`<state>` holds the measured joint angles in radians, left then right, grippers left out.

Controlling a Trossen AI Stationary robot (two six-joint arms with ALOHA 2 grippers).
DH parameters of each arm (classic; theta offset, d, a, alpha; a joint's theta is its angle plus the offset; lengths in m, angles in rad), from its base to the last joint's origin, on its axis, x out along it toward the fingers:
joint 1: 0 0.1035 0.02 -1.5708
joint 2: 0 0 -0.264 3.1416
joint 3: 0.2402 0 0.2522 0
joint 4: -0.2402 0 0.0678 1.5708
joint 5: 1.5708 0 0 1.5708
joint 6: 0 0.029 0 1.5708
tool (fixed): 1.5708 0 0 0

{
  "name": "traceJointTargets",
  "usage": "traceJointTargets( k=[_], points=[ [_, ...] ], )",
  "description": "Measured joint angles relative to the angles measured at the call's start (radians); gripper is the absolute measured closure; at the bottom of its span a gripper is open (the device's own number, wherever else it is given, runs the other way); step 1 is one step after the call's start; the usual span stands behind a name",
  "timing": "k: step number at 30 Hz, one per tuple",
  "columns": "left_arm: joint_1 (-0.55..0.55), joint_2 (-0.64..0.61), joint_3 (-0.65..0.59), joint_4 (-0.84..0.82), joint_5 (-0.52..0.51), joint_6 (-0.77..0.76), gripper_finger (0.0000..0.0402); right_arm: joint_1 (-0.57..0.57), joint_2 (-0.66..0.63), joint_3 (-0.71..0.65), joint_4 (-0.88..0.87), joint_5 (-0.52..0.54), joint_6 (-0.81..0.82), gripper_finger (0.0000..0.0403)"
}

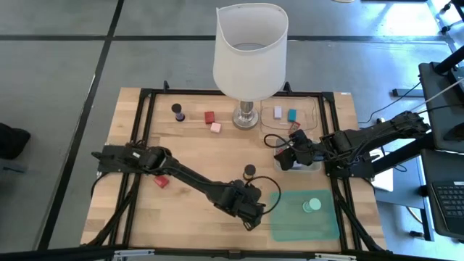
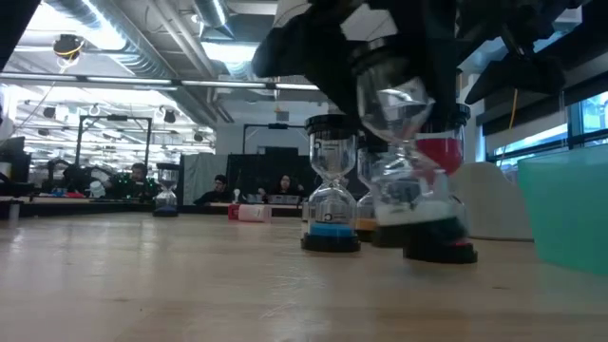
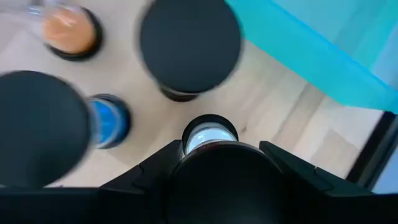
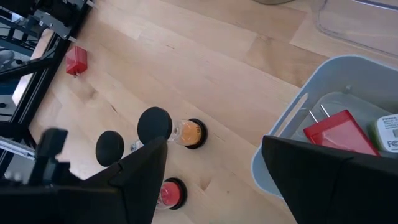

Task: Pick & Place Office items
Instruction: Move the hourglasses to the middle of the table

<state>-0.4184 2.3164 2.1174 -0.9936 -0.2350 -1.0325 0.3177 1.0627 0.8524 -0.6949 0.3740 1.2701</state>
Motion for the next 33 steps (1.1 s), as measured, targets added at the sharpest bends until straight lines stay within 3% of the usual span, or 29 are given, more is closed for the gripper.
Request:
traceJointTargets(
  k=[5,33],
  points=[
    [-0.001,0.039,0.057,-0.005,0.017,0.067,0.0201,0.000,0.000,0.000,0.001,0.000,0.000,0.0136],
    [-0.048,0.051,0.046,0.055,-0.025,0.338,0.0196,0.000,0.000,0.000,0.007,0.000,0.000,0.0136]
  ],
)
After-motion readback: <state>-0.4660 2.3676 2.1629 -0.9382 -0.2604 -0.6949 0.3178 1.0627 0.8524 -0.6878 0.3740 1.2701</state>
